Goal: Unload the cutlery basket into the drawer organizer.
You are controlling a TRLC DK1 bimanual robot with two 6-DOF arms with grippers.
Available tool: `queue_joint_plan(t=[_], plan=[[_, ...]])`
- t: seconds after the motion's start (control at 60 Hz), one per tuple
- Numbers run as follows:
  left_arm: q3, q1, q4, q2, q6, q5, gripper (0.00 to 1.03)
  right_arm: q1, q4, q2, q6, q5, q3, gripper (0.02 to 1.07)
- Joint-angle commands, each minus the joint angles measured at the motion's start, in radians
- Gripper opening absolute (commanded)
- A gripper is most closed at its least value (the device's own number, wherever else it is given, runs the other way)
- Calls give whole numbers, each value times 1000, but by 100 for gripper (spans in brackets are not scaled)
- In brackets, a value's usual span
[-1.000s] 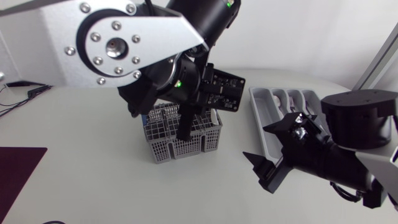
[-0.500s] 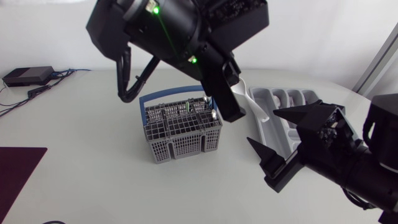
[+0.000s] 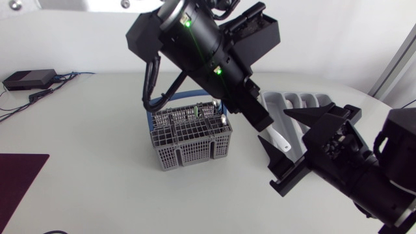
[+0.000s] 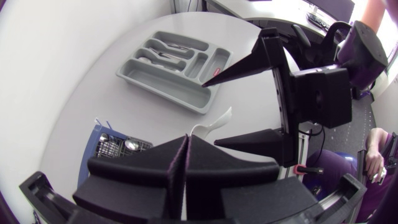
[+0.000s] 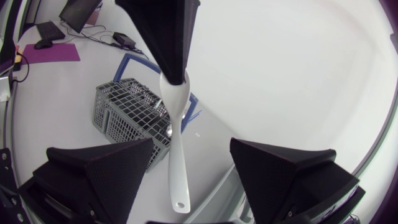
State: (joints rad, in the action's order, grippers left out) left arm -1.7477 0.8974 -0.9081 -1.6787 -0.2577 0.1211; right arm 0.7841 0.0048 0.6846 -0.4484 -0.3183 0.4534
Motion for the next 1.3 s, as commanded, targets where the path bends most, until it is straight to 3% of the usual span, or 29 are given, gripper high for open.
queue_joint_plan(t=[0.0,0.167,0.283,1.0,1.283], plan=[[-38,-5,-20,-26,29,12,4,9,35,26,-39,-15,-32,77],[-39,-9,-21,-39,32,20,4,9,84,49,-53,-19,-33,50],[-38,-15,-20,-50,34,23,4,15,93,66,-53,-19,-32,42],[-49,-38,-17,-64,55,32,4,60,107,101,-36,-42,-33,15],[-69,-37,-14,-70,67,64,4,61,90,105,-36,-44,-33,14]])
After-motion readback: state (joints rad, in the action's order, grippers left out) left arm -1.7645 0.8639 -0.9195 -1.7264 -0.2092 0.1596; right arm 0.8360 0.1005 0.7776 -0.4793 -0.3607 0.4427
